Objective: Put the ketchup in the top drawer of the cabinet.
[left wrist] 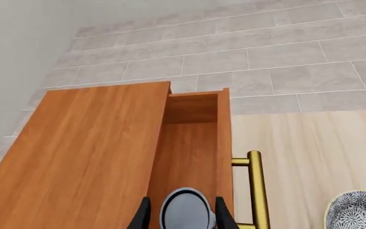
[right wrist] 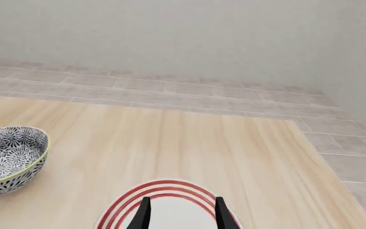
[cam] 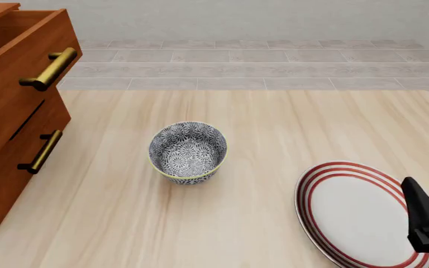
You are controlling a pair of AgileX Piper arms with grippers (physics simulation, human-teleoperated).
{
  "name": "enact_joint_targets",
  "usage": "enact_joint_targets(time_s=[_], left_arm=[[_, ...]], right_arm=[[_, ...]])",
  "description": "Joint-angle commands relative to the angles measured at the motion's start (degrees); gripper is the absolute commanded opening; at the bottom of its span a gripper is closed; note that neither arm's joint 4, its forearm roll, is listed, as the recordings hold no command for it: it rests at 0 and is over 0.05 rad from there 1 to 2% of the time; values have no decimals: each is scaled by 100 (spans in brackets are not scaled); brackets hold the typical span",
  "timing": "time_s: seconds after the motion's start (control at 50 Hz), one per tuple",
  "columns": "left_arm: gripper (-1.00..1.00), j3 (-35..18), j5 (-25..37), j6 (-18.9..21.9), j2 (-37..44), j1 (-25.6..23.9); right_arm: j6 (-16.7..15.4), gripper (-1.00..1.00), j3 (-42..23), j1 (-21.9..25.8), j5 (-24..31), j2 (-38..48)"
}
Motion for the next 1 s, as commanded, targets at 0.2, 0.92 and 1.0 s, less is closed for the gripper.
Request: enact_joint_targets(time_s=[0.2, 0.92, 1.0], left_arm=[[100, -11, 89, 61, -128, -128], [100, -199, 849, 304, -1438, -1050], [100, -103, 938, 325, -1660, -1314]], right_arm=[[-3, 100, 2, 21, -51, 77], [-1, 100, 0, 48, -24, 50], [0, 100, 1, 42, -29, 59]])
